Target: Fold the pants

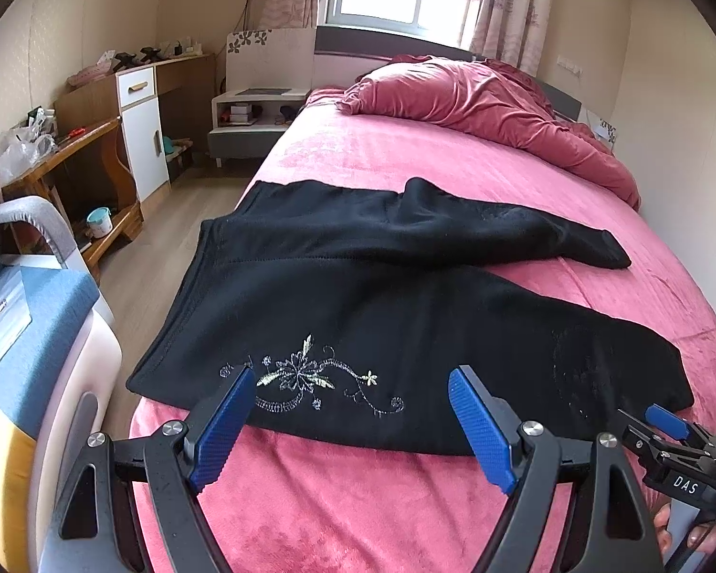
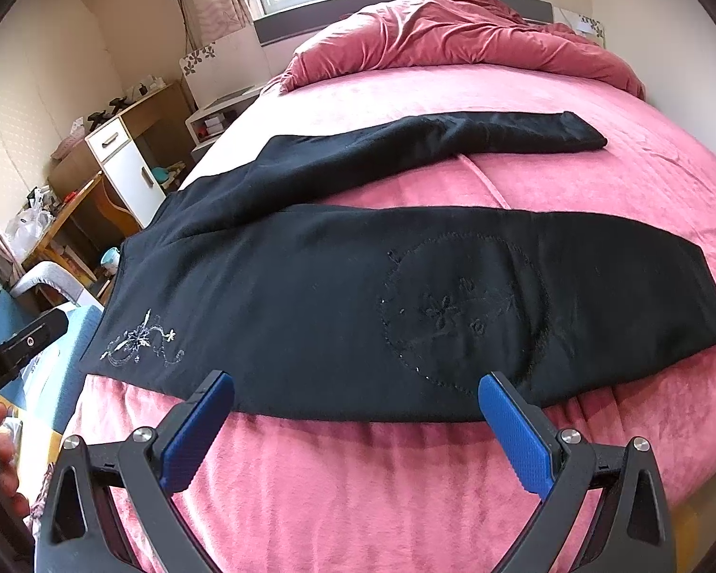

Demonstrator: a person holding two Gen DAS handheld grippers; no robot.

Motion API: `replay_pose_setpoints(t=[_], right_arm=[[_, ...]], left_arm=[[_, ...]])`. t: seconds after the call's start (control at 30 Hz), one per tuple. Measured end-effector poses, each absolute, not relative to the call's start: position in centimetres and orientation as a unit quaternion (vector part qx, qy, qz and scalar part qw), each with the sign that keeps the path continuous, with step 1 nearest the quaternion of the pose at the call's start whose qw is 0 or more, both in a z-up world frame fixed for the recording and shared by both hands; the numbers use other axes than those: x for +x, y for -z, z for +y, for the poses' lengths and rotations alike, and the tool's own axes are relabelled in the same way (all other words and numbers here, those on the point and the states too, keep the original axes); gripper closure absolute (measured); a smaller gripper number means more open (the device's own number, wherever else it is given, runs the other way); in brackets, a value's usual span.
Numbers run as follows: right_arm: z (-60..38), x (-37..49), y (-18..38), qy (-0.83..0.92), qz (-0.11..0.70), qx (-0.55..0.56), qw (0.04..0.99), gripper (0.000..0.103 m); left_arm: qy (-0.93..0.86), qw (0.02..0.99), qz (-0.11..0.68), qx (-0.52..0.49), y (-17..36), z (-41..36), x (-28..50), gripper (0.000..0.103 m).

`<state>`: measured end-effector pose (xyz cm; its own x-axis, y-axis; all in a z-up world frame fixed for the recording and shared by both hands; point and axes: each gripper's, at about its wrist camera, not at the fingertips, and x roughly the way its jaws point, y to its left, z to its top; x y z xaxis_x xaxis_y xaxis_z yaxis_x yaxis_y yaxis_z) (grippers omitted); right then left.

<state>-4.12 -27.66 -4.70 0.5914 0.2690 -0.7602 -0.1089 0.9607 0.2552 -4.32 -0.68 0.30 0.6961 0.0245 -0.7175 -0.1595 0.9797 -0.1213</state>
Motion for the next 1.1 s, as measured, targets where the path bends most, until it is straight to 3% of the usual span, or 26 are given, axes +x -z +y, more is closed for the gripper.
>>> replay_pose_setpoints(t=[0.17, 0.27, 0.33, 0.4, 0.57, 0.6, 0.67, 0.83, 1.0, 1.1], right_arm=[[-27.9, -4.1, 5.2, -0.104, 0.446, 0.093, 0.884, 0.000], [-28.9, -3.8, 5.7, -0.113, 0.457, 0.124, 0.873, 0.016], [-30.1, -3.6, 6.4, -0.111, 0.471, 0.154, 0.861, 0.018], [-31.7, -3.7, 7.4, -0.100, 0.483, 0.188, 0.849, 0.028], [-36.5, -4.4, 9.5, -0.072, 0.502, 0.275, 0.817, 0.036], [-37.6, -4.5, 9.8, -0.064, 0.502, 0.286, 0.813, 0.036], [-40.0, -4.9, 10.4, -0.043, 0.499, 0.312, 0.807, 0.036], [-46.7, -6.0, 11.7, 0.029, 0.478, 0.376, 0.793, 0.036], [-52.1, -6.0, 12.2, 0.091, 0.449, 0.407, 0.790, 0.036], [-54.5, -4.6, 13.0, 0.104, 0.441, 0.433, 0.780, 0.046]], left_arm=[[-0.042, 0.909, 0.402, -0.104, 0.6, -0.3, -3.9, 0.018], [-0.039, 0.899, 0.414, -0.134, 1.5, 1.0, -3.7, 0.018], [-0.030, 0.890, 0.424, -0.167, 2.3, 2.3, -3.5, 0.018], [-0.038, 0.876, 0.437, -0.199, 3.6, 4.2, -3.3, 0.014], [-0.065, 0.835, 0.478, -0.264, 7.5, 8.5, -3.1, 0.014], [-0.072, 0.831, 0.481, -0.272, 8.0, 9.2, -3.1, 0.016], [-0.082, 0.819, 0.487, -0.294, 9.0, 10.7, -3.0, 0.033], [-0.099, 0.796, 0.493, -0.336, 10.5, 13.0, -2.5, 0.051], [-0.101, 0.789, 0.490, -0.357, 11.1, 13.9, -1.3, 0.054], [-0.102, 0.788, 0.485, -0.365, 11.5, 14.4, -0.7, 0.066]])
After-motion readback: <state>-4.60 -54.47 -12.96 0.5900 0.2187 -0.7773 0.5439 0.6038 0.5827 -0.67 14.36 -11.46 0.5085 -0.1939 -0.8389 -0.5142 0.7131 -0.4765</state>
